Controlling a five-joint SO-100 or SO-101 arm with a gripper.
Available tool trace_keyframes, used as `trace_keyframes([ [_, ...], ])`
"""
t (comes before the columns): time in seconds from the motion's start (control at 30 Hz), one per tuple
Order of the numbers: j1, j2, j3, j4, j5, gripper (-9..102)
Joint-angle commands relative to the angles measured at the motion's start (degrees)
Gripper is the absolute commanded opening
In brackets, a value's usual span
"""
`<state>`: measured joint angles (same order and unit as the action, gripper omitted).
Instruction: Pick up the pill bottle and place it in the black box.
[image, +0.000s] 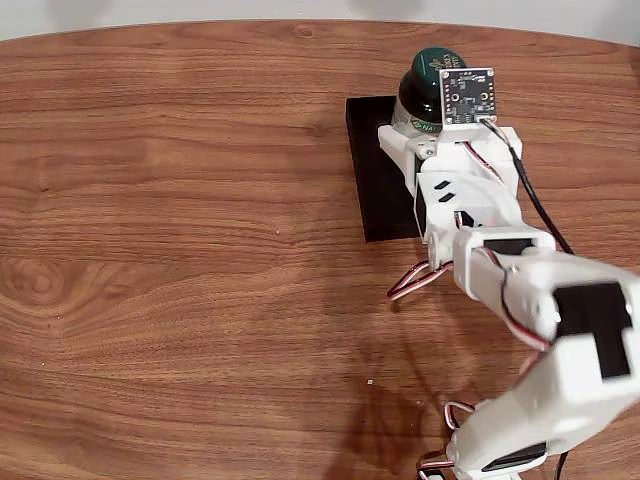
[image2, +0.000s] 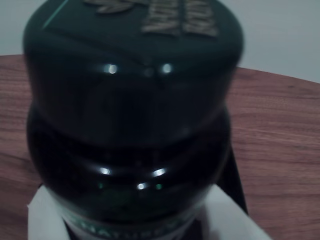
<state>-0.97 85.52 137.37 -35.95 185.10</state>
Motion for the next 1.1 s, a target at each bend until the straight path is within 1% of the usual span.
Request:
trace_keyframes([
  [0.0, 0.7, -4.39, -8.7, -5.54, 0.53, 10],
  [0.4, 1.67, -15.91, -15.82, -7.56, 1.41, 10],
  [0.8, 1.76, -20.57, -17.75, -9.05, 3.96, 10],
  [0.83, 1.76, -20.65, -17.67, -9.14, 4.04, 11],
  [1.07, 1.76, -19.95, -16.44, -9.4, 4.57, 31],
])
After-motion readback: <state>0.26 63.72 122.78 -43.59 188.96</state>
